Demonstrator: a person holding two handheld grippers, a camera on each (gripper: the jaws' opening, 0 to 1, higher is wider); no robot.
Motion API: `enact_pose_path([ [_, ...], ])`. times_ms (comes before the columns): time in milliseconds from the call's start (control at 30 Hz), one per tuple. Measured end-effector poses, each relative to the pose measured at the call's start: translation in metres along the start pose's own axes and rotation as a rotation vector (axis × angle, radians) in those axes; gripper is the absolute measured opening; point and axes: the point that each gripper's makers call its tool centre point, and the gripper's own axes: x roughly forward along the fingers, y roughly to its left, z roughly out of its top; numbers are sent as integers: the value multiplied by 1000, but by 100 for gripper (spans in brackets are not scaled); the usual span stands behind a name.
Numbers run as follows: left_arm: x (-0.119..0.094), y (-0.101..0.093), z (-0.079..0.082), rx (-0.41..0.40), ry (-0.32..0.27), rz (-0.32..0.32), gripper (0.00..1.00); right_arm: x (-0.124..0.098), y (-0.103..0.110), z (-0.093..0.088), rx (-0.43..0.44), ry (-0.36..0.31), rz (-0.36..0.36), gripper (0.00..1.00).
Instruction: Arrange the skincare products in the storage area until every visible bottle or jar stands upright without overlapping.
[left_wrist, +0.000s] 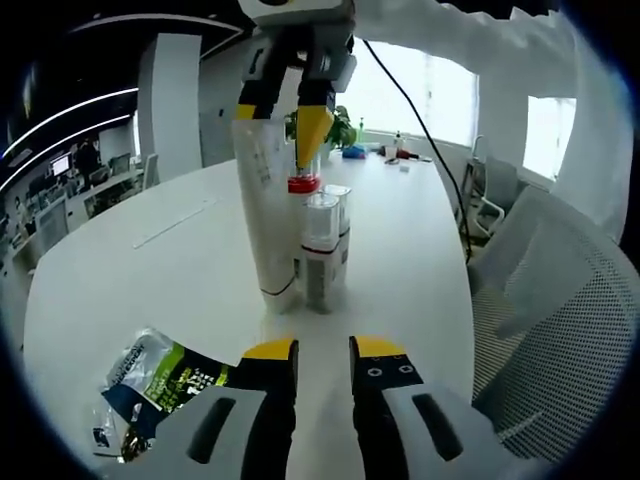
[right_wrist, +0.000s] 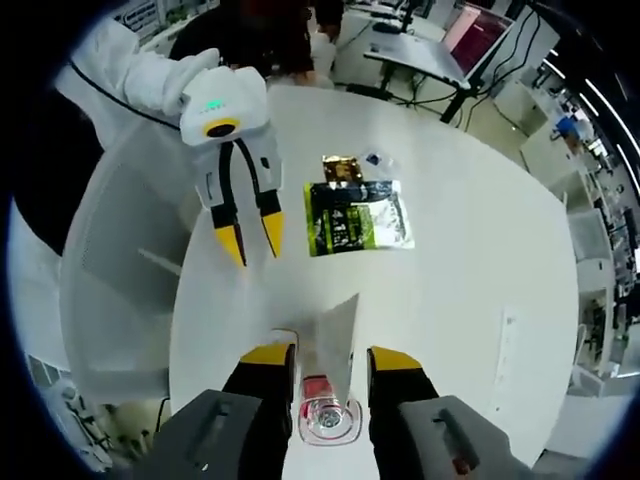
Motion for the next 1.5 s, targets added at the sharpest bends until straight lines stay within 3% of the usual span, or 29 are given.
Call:
enact_pose_path([
  [367,0,-6,-1,31,30,2,16,-8,6,-4,44,-40,-31,47],
  [500,-4,-2,-1,42,39,8,16,-10,12,-9,68,-60,-41,53],
  [800,-16,8,7,36,30,62,20,-14,21,-26,156,-109,-86,76],
  [1067,-35,21,9,51,52,113,32,-18,32,-33,206,-177,-127,93],
  [1267,-48,25,10,62,75,148,44,-19,39,-40,270,-223,-163,99],
  [1500,-64,18,16,-43,61,124,65,-22,52,-44,303,-260,-187,99],
])
